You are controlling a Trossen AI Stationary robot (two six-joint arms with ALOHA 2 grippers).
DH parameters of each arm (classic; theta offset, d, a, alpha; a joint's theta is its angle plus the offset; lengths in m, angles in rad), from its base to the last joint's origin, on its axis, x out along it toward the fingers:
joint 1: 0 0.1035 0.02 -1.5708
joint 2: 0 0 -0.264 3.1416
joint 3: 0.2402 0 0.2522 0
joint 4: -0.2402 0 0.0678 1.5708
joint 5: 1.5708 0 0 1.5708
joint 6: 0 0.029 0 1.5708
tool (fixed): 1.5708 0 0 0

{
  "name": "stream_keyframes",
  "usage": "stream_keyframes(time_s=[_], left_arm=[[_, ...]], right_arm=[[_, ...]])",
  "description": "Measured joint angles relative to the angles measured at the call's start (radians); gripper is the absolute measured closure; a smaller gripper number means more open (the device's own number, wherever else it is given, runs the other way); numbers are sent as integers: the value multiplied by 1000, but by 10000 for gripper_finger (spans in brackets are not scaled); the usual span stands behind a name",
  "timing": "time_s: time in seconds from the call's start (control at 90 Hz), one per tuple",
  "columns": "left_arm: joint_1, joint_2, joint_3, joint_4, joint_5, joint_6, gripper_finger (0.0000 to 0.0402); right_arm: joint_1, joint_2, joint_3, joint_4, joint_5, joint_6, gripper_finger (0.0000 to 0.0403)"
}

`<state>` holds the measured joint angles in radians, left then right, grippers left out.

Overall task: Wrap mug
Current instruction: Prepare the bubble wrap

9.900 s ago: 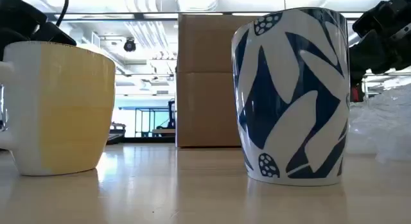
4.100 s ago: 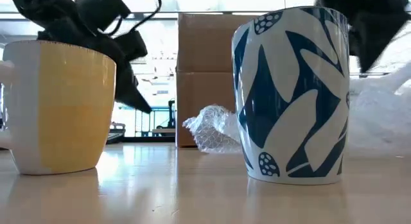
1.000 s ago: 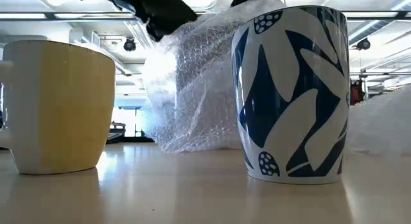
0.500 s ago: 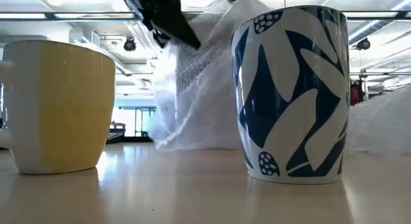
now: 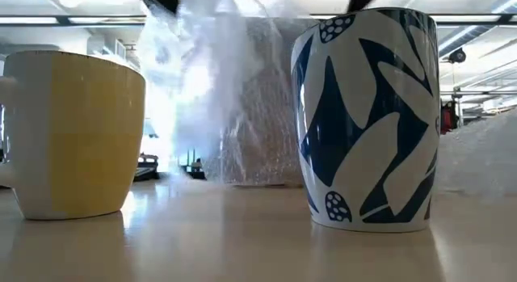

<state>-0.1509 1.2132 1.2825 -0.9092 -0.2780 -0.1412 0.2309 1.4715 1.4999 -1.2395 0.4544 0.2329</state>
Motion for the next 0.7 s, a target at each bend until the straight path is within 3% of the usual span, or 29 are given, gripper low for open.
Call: stream_keyframes(time_s=[0.2, 0.289, 0.478, 0.589, 0.7], left_arm=[[0, -17, -24, 2, 0, -7, 401], [0, -11, -32, 2, 0, -7, 401], [0, -4, -44, -6, 2, -6, 401], [0, -4, -44, -11, 2, -6, 401], [0, -4, -35, -33, 2, -6, 401]], right_arm=[[0, -1, -212, 191, -77, -59, 202], [0, -2, -287, 318, -167, -84, 191], [0, 2, -409, 529, -246, -100, 178], [0, 1, -431, 489, -268, -108, 181], [-1, -41, -376, 368, -369, -52, 190]])
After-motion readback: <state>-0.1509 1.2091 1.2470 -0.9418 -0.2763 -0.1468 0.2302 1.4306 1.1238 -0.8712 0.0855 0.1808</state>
